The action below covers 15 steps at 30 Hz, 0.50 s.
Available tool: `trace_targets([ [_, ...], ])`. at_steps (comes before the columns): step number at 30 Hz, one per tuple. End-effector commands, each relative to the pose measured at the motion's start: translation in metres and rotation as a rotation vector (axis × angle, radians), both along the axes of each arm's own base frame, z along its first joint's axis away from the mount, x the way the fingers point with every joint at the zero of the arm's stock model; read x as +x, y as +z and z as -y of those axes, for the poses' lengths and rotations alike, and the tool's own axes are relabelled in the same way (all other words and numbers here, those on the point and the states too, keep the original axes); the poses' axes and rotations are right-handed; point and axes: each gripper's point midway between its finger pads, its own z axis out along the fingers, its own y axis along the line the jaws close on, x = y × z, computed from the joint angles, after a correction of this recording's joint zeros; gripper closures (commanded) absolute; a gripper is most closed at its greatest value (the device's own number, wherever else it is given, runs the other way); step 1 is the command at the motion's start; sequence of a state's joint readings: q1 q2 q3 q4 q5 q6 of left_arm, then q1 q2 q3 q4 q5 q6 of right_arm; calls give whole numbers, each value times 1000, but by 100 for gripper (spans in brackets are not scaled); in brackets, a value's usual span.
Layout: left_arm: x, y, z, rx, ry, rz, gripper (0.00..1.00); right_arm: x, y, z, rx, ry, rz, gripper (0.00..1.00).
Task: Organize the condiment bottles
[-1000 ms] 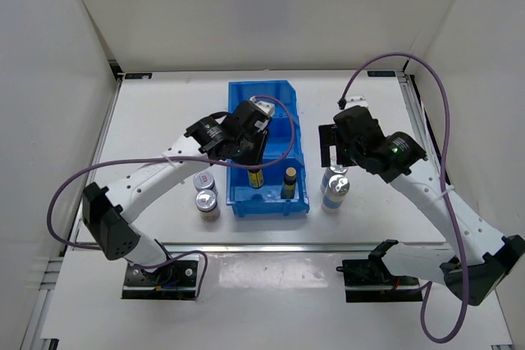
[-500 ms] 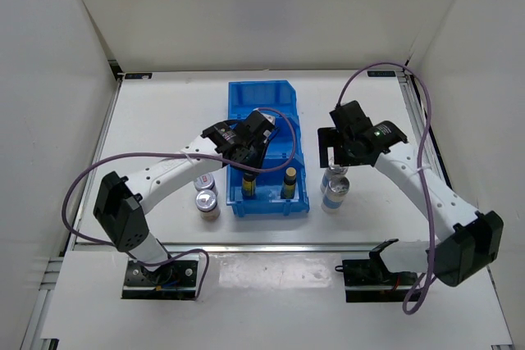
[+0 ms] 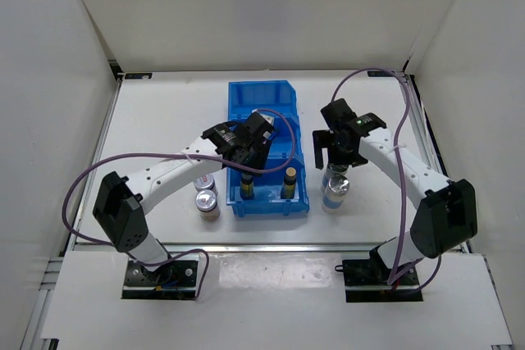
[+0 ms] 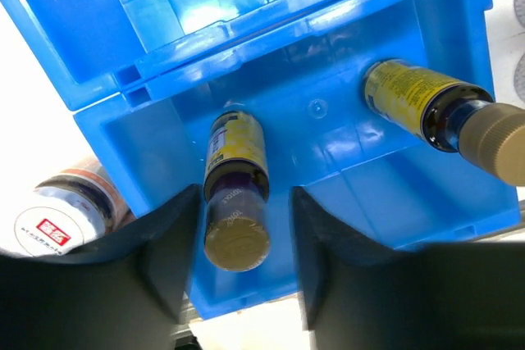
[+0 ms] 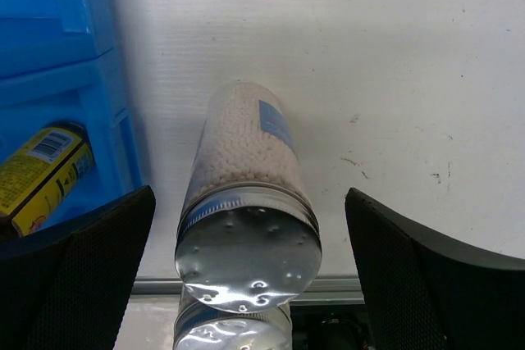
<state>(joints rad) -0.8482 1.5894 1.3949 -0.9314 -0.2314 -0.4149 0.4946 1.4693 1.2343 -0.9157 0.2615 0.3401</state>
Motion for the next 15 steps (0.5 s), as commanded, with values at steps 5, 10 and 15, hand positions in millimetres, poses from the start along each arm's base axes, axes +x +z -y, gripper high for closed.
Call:
trace_targets([
  [5,3,35,0,-79,15,92,13,5,2,0,0,0,20,3],
  [10,3,38,0,-86,15,98,1,4,-1,-1,3,3,8,19],
  [15,7,80,-22,-123,84,237,1,9,1,0,-11,-4,22,46],
])
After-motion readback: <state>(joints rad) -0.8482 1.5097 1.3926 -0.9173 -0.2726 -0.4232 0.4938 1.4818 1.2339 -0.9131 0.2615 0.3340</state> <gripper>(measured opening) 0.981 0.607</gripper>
